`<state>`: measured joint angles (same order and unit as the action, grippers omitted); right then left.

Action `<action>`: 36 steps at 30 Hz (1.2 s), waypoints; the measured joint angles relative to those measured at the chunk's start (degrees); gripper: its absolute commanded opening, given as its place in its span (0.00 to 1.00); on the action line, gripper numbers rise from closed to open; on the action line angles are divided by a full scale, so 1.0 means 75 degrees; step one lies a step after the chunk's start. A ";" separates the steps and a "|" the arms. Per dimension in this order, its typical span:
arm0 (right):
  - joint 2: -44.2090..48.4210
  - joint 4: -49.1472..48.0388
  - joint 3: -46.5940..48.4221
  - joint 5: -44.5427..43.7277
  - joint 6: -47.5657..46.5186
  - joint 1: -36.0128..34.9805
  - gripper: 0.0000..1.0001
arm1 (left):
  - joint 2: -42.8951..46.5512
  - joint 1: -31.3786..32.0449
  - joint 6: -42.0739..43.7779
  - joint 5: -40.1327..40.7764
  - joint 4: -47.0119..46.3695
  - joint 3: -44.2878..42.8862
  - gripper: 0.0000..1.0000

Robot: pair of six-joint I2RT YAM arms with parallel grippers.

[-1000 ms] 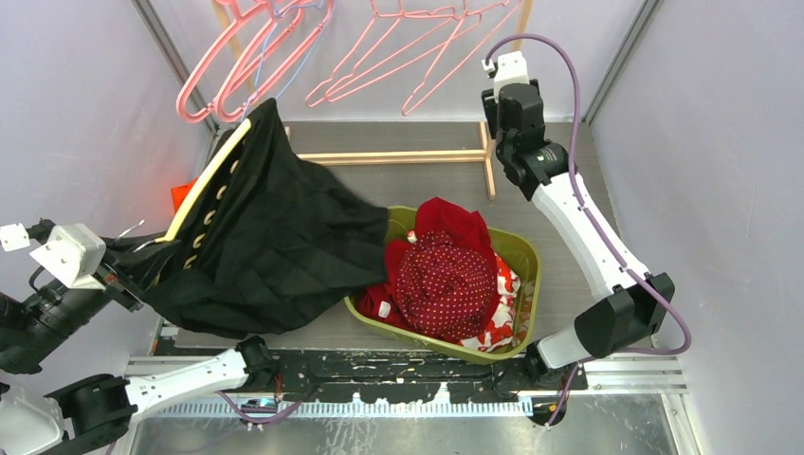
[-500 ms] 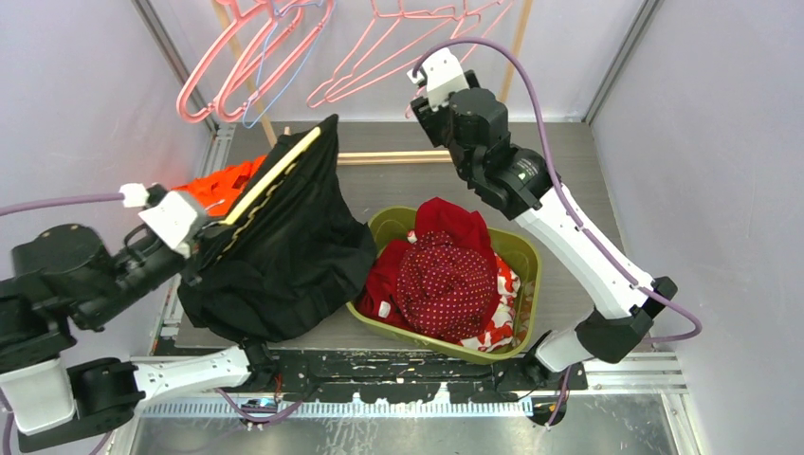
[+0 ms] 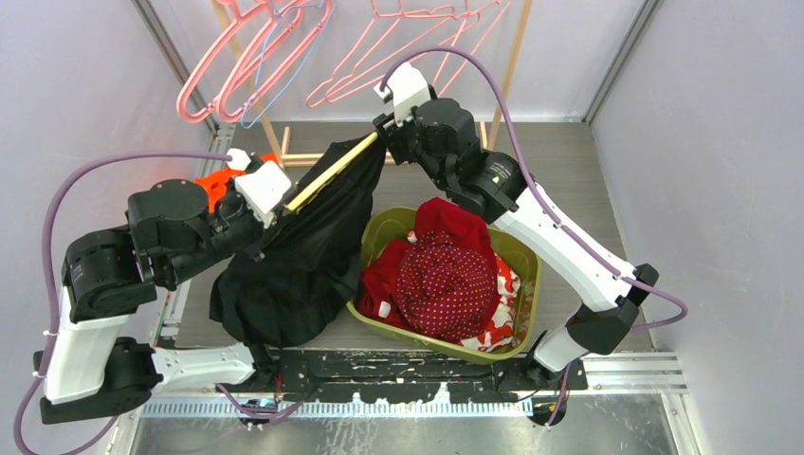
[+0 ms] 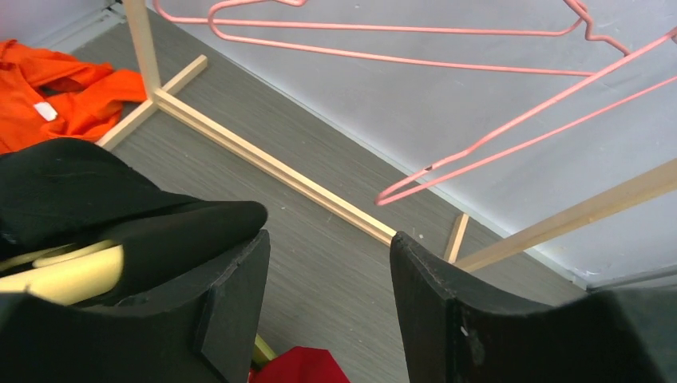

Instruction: Remove the skirt from the hanger

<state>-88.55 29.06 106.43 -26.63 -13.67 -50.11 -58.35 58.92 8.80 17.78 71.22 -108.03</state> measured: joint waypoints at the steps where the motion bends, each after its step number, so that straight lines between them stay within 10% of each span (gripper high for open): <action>1: 0.0003 0.0009 0.0006 0.0020 0.0035 -0.0026 0.62 | 0.0006 0.0000 0.0000 0.0029 -0.0047 0.0032 0.00; 36: -0.0373 -0.0953 0.0659 0.0224 0.0297 -0.0163 0.59 | -0.0845 0.0029 0.0041 0.1682 -0.1291 0.0134 0.00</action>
<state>-91.35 21.91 111.37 -24.95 -11.44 -51.33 -64.69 59.13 9.10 30.39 61.54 -107.02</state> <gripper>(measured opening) 0.595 0.078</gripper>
